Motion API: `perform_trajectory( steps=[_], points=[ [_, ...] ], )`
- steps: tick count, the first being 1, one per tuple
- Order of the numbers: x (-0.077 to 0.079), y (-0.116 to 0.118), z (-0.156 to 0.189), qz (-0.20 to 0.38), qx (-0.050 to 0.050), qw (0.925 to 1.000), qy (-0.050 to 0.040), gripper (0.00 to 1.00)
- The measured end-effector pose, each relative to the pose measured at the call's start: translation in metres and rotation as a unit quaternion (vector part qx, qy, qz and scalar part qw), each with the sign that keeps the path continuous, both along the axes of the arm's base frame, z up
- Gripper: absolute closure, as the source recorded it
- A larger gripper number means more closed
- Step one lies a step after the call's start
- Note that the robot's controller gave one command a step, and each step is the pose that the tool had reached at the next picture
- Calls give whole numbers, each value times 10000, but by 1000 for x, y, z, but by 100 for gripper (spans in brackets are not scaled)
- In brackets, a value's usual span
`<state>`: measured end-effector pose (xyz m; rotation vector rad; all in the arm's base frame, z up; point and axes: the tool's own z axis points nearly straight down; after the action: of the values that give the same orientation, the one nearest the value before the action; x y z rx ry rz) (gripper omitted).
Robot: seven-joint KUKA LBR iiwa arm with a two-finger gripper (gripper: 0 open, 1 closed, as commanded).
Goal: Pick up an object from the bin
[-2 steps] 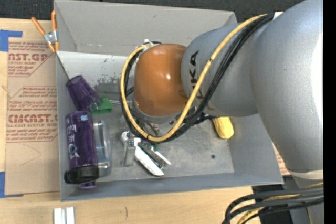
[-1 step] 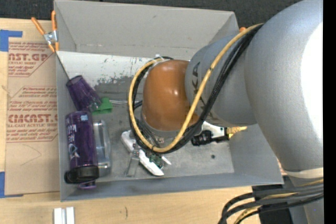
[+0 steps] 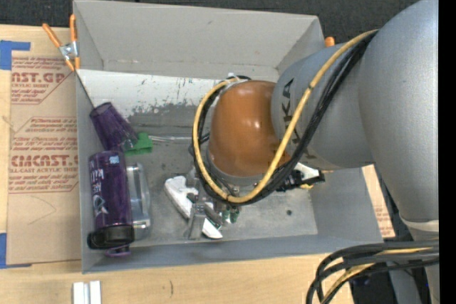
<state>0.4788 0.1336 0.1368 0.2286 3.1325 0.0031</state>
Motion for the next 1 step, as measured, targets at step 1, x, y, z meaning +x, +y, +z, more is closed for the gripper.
perform_trajectory(
  steps=[1],
  points=[
    [7,-20,-35,-1463,-2,9892,19,0]
  ],
)
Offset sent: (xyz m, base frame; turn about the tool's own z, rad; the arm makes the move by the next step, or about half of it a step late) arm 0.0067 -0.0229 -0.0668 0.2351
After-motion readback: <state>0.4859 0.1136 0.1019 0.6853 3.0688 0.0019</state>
